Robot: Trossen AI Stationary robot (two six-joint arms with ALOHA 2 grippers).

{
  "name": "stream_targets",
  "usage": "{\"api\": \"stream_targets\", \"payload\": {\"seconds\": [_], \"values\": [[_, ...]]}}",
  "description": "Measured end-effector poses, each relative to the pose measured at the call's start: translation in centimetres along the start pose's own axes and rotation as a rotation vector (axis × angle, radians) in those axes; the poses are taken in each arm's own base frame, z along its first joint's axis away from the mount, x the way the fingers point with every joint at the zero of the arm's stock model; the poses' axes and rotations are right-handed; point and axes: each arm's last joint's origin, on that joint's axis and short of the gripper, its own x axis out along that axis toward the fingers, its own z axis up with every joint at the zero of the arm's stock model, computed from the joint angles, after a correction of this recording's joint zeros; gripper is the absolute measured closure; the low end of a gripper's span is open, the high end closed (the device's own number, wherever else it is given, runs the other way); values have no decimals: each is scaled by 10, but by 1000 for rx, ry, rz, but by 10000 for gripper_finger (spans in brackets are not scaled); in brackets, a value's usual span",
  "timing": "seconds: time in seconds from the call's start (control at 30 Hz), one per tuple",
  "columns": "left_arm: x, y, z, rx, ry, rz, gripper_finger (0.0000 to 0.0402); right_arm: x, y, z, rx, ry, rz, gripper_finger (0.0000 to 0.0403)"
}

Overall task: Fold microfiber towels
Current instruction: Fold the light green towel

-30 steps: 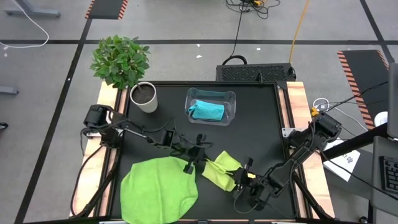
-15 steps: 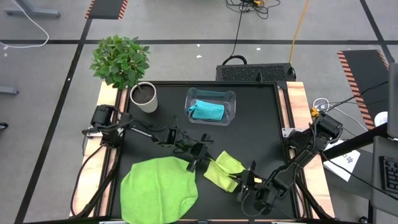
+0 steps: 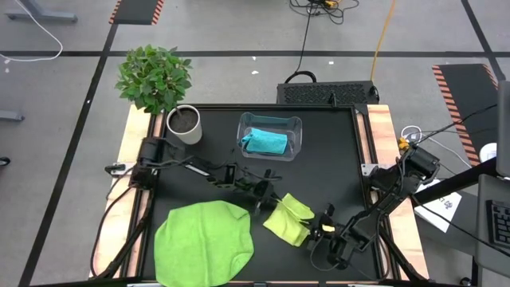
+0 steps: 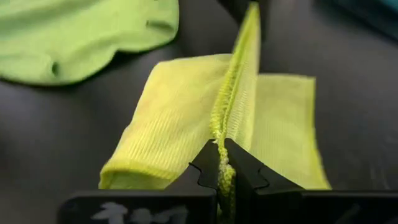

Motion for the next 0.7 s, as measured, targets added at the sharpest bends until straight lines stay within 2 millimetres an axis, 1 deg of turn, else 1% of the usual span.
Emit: {"api": "stream_targets", "payload": {"seconds": [0.17,0.23,0.3,0.43,0.6,0.7], "values": [[24,12,-4,-18,60,-3,397,3,-10,-10,10,66,-8,401],[30,16,-3,-26,86,9,397,4,-14,-14,-2,75,-12,400],[33,19,-1,-28,113,19,384,5,-16,-16,-9,83,-15,393],[33,23,-1,-18,142,44,328,3,-15,-19,-5,138,13,359],[33,24,2,-24,116,47,249,3,-16,-19,-14,115,2,296],[33,25,1,-49,117,50,214,2,-16,-19,-26,93,1,260]]}}
